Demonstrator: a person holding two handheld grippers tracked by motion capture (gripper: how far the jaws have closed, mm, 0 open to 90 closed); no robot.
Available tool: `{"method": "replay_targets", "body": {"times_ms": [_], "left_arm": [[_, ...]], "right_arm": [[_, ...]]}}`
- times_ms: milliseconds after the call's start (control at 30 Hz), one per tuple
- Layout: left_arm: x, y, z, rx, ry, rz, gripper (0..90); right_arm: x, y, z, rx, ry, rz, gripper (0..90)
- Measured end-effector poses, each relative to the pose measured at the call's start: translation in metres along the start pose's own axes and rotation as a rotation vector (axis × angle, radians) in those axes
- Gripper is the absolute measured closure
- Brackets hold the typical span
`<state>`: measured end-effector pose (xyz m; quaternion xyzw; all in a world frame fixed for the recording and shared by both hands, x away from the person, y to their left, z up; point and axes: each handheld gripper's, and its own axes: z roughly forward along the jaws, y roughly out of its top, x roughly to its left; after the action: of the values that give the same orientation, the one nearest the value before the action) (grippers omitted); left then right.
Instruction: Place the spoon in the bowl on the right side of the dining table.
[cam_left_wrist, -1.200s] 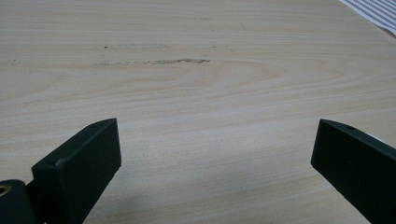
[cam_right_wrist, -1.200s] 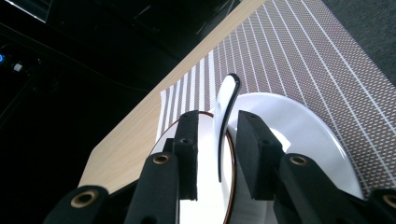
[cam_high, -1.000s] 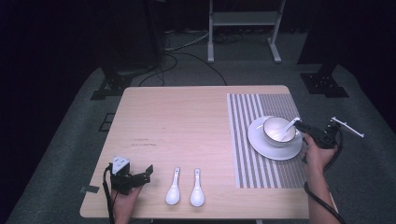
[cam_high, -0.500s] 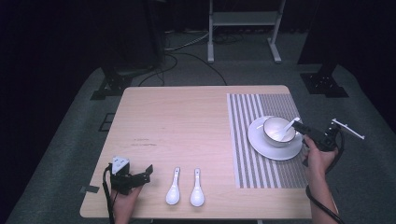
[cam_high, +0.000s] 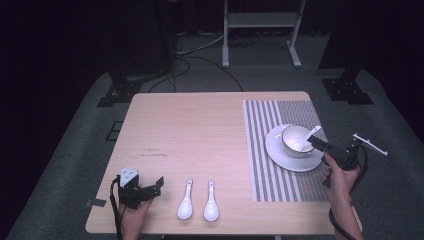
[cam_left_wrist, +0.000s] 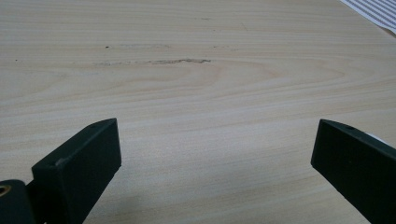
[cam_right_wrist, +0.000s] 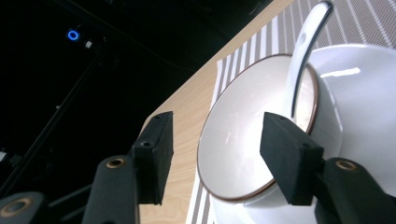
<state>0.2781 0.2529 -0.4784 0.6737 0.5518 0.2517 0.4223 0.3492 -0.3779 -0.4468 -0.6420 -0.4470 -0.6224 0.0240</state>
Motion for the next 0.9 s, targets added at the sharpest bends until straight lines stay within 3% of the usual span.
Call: {"method": "replay_targets", "body": {"times_ms": [900], "left_arm": [[0.0, 0.0, 0.0, 0.0, 0.002, 0.006, 0.2]], "right_arm": [[0.015, -0.035, -0.008, 0.063, 0.08, -0.032, 36.3]]}}
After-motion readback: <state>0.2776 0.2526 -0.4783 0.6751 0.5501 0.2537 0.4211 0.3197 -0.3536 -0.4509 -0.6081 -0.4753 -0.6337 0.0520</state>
